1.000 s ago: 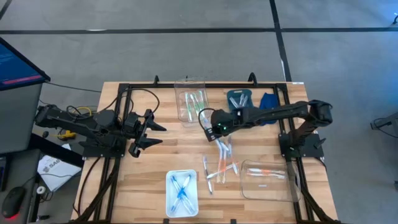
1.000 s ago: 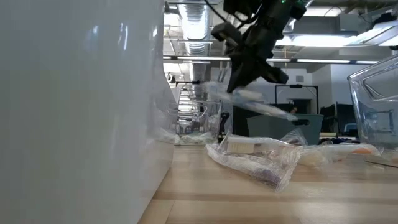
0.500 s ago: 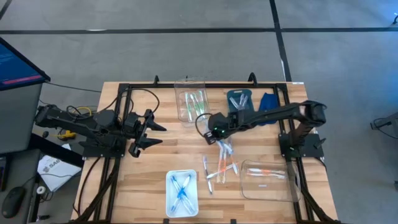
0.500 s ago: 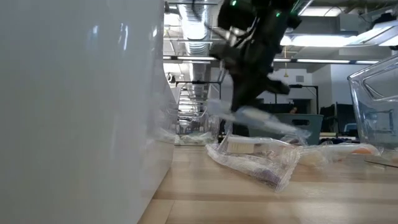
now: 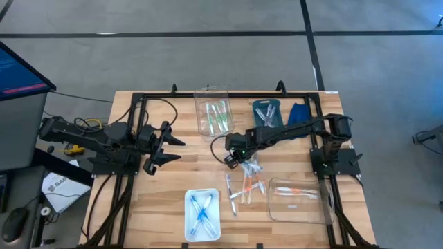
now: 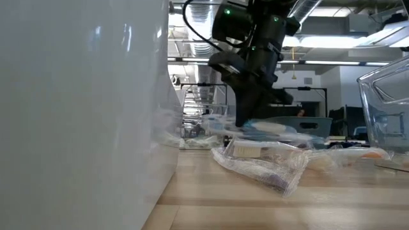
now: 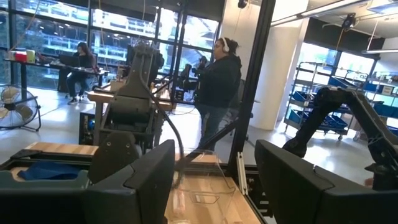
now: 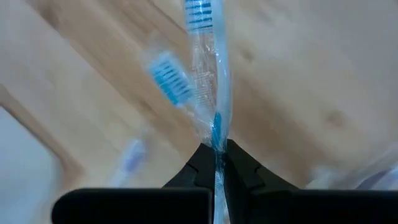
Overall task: Pick & Place Toothbrushes
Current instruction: Put the blue toothbrush into the white bin
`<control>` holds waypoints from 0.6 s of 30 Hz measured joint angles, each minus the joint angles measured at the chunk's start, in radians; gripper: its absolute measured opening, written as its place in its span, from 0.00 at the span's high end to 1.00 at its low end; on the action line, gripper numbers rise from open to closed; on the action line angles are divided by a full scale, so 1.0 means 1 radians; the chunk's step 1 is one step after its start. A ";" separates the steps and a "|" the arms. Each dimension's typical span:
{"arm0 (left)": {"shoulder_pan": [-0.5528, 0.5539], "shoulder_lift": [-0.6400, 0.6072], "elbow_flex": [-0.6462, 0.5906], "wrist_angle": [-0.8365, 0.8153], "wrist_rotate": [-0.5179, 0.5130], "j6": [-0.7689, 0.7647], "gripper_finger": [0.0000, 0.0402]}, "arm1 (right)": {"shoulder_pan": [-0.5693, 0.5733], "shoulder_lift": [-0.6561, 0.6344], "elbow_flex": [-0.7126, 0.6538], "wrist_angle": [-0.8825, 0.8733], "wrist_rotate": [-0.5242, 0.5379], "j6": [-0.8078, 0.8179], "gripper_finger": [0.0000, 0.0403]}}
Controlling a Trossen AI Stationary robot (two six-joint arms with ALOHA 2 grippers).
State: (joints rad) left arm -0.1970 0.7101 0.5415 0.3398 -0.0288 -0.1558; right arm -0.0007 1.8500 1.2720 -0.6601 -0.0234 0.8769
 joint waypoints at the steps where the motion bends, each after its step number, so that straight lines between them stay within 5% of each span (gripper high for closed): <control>1: 0.000 0.000 0.000 0.000 0.000 0.000 0.46 | -0.003 0.000 0.000 -0.003 -0.017 0.072 0.99; 11: 0.000 0.000 0.000 0.000 0.000 -0.005 0.46 | 0.014 0.034 0.000 -0.053 -0.050 0.006 0.98; 18: 0.000 0.000 0.000 0.002 0.000 -0.005 0.46 | 0.020 0.054 -0.002 -0.051 -0.055 -0.016 0.87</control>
State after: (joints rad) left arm -0.1970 0.7101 0.5415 0.3415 -0.0284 -0.1612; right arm 0.0193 1.9036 1.2696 -0.7107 -0.0780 0.8608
